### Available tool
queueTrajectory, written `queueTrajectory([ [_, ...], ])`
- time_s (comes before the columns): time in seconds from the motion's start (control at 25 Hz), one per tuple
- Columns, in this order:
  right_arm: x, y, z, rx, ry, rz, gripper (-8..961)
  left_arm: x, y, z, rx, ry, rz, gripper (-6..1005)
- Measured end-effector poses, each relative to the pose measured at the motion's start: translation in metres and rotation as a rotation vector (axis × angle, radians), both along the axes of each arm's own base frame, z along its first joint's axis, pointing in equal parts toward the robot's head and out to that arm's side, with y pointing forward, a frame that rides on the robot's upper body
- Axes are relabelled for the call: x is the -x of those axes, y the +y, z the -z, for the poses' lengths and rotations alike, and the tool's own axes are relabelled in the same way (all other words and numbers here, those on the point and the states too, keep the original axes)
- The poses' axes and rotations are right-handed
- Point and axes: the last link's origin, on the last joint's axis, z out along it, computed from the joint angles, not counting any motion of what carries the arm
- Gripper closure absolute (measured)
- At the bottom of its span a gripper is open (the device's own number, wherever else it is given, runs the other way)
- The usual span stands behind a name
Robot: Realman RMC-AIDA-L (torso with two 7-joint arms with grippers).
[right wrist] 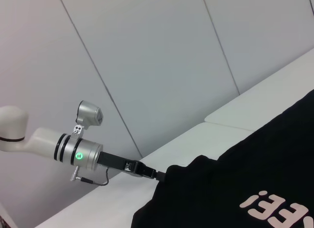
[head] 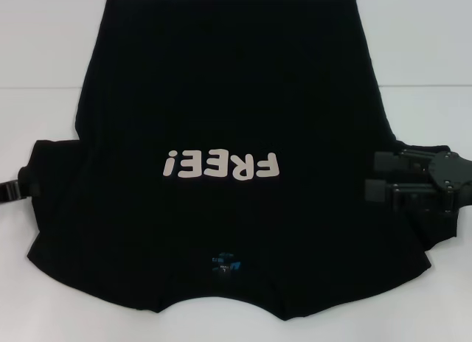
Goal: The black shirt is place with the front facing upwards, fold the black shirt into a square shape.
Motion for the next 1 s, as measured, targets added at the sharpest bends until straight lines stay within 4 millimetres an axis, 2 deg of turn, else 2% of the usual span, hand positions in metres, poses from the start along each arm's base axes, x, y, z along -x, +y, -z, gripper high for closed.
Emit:
queueTrajectory([
  [0.4,0.001,0.000,0.003,-0.004,0.021,0.011,61,0.007,0.015,-0.016,-0.075,0.099,-0.026,986],
  [1.0,0.004,0.002,0.003,-0.007,0.022,0.000,67,0.007,0.030,-0.027,-0.143,0.175,-0.029,958],
])
